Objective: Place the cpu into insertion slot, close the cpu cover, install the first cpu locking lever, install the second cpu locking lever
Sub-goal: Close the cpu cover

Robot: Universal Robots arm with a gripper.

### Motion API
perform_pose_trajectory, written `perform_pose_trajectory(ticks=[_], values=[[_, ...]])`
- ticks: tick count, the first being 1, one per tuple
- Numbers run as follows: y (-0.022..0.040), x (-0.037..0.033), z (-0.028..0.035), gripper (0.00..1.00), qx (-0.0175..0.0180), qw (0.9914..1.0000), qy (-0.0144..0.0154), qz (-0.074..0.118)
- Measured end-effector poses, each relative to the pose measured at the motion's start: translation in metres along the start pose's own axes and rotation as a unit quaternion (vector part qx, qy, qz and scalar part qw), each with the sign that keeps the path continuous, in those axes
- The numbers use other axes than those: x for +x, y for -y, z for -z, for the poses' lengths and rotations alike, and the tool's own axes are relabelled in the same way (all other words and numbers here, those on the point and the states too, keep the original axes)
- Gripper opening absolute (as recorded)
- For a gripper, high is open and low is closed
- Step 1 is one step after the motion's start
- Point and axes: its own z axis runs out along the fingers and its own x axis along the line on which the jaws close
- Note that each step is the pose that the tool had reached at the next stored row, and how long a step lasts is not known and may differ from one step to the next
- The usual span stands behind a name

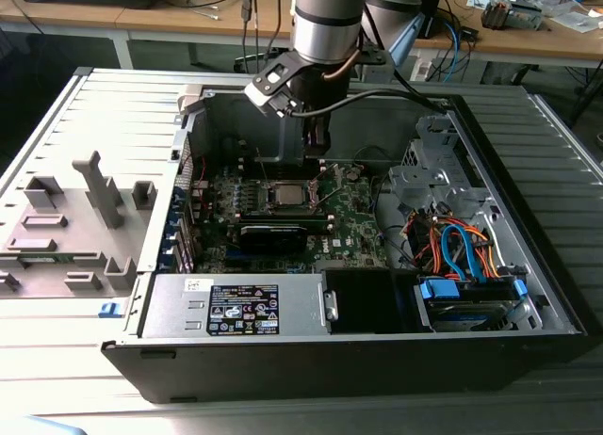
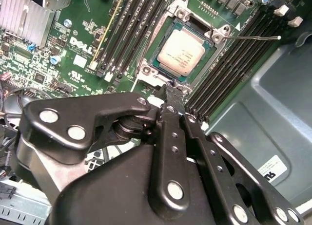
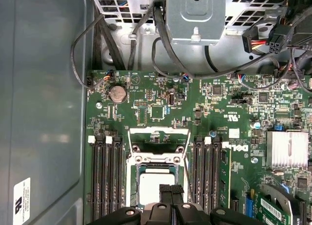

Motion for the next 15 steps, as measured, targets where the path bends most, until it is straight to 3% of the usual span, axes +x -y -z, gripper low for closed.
perform_pose_trajectory(ticks=[2, 6, 15], values=[[-0.0011, 0.0, -0.0017, 0.11, 0.0001, 1.0, 0.0001, 0.0], [-0.0146, -0.0002, -0.003, 0.11, 0.0001, 1.0, 0.0, 0.0], [-0.0328, -0.0001, -0.0045, 0.11, 0.0001, 1.0, -0.0001, 0.001]])
